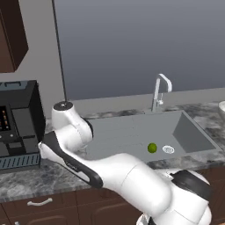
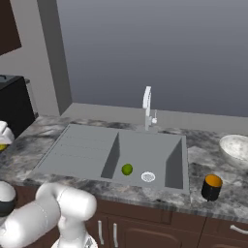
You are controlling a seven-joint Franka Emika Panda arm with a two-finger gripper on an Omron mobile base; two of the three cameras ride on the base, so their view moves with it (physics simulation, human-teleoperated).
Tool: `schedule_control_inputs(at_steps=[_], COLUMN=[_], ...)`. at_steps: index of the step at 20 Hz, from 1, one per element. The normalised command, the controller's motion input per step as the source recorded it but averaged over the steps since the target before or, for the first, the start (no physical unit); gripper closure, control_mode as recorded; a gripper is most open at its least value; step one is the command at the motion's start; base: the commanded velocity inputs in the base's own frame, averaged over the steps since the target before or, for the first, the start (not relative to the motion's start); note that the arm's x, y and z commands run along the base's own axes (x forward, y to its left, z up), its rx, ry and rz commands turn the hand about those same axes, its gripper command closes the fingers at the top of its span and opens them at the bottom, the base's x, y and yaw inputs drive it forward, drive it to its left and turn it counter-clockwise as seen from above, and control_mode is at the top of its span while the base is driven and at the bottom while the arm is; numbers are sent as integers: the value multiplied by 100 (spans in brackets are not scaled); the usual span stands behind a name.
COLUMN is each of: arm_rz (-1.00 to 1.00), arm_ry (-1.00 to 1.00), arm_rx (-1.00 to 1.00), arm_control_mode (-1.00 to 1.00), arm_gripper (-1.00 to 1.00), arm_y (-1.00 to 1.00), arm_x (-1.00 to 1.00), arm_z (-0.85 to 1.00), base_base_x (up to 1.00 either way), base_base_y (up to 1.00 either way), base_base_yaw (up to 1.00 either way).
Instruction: Clear the mugs and bowl far away from the sink.
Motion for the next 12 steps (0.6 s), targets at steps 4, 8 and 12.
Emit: schedule_control_inputs(at_steps=[4, 8, 12], arm_rz=[5, 7, 5], arm_ry=[-16, -16, -3], arm_rx=[0, 0, 1], arm_control_mode=[-100, -100, -100], arm_gripper=[100, 100, 100], arm_y=[-90, -87, -99], arm_x=[-37, -57, -49], arm_z=[80, 83, 89], base_base_x=[0, 0, 0], base_base_y=[0, 0, 0], base_base_yaw=[0, 0, 0])
